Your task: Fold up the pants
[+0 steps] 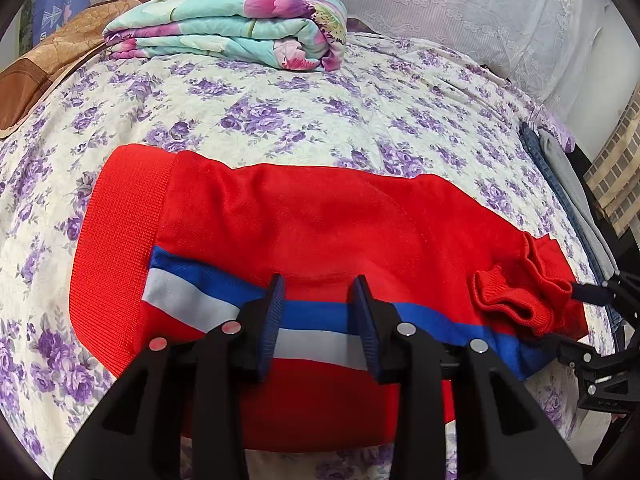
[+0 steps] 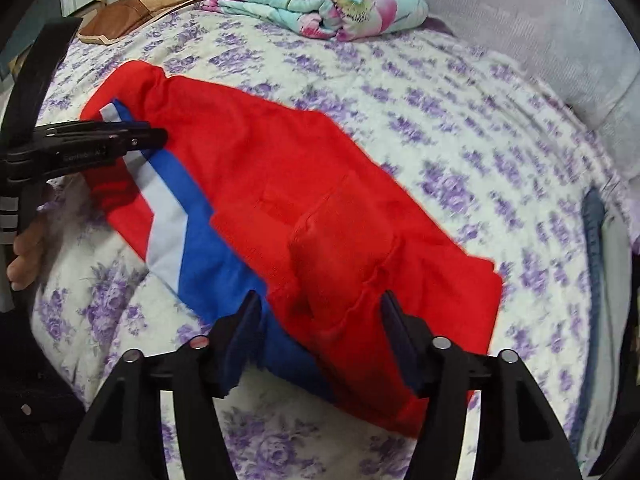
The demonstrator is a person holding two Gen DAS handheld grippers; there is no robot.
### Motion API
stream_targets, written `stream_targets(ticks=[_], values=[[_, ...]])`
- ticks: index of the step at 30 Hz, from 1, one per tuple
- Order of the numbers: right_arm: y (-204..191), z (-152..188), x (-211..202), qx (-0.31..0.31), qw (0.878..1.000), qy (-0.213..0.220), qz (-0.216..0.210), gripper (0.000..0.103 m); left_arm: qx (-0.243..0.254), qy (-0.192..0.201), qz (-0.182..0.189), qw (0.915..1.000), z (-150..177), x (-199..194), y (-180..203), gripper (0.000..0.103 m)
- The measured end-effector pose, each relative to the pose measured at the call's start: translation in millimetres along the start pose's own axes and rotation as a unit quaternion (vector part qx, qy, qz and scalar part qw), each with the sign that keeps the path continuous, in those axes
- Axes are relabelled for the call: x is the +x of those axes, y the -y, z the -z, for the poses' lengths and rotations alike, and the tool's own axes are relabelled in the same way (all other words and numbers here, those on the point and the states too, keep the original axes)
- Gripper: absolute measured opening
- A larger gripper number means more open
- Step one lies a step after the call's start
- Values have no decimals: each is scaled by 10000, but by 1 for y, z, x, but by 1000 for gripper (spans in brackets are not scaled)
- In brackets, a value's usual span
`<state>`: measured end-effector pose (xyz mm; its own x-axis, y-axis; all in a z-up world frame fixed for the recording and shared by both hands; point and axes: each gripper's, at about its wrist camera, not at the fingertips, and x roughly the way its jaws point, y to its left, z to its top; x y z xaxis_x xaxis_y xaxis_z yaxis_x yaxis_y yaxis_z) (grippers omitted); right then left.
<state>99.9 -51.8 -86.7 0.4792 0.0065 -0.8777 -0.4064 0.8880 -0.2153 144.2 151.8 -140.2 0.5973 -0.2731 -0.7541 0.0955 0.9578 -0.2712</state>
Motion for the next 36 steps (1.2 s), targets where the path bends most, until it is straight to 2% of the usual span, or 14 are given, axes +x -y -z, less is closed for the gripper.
stream_targets(ticks=[3, 5, 6, 11, 16, 17, 19, 21, 23, 25, 26, 29, 32, 36], values=[[-7, -9, 8, -64, 9998, -54, -160, 62, -3, 0, 4, 10000, 0, 0, 0, 34], [-12, -14, 12, -165, 9998, 14, -80, 22, 1, 3, -2, 10000, 0, 0, 0, 34], [-8, -18, 11, -86, 9999, 22, -90, 15, -1, 3, 0, 10000, 0, 0, 0, 34], [23, -37, -14, 504, 9968, 591, 167, 13, -5, 6, 0, 10000, 1, -1, 1, 35], [-7, -29, 37, 370, 9980, 18, -517, 17, -7, 8, -2, 10000, 1, -1, 1, 35], [-16, -25, 44, 265, 9985, 39, -482, 20, -6, 9, -3, 10000, 1, -1, 1, 35], [-30, -24, 35, -96, 9983, 85, -575, 52, -2, 9, -4, 10000, 1, -1, 1, 35], [-26, -27, 23, 4, 9962, -52, -872, 56, -4, 9, 0, 10000, 1, -1, 0, 35], [-13, -34, -2, 367, 9877, -14, -1519, 50, -8, 11, -3, 10000, 1, -1, 1, 35], [-5, -40, -21, 380, 9887, 260, -1429, 12, -5, 13, -10, 10000, 1, -1, 1, 35], [-2, -45, -26, 376, 9912, 423, -1197, 7, -1, 14, -11, 10000, 1, -1, 1, 35], [9, -57, -3, 634, 9921, 295, -1043, 8, 2, 13, -4, 10000, 1, -1, 1, 35], [14, -56, 52, 898, 9899, -359, -1033, 8, 8, 15, -10, 10000, 1, -1, 1, 35], [14, -52, 50, 1041, 9877, -201, -1150, 6, 61, 15, -29, 10000, 1, -1, 2, 35]])
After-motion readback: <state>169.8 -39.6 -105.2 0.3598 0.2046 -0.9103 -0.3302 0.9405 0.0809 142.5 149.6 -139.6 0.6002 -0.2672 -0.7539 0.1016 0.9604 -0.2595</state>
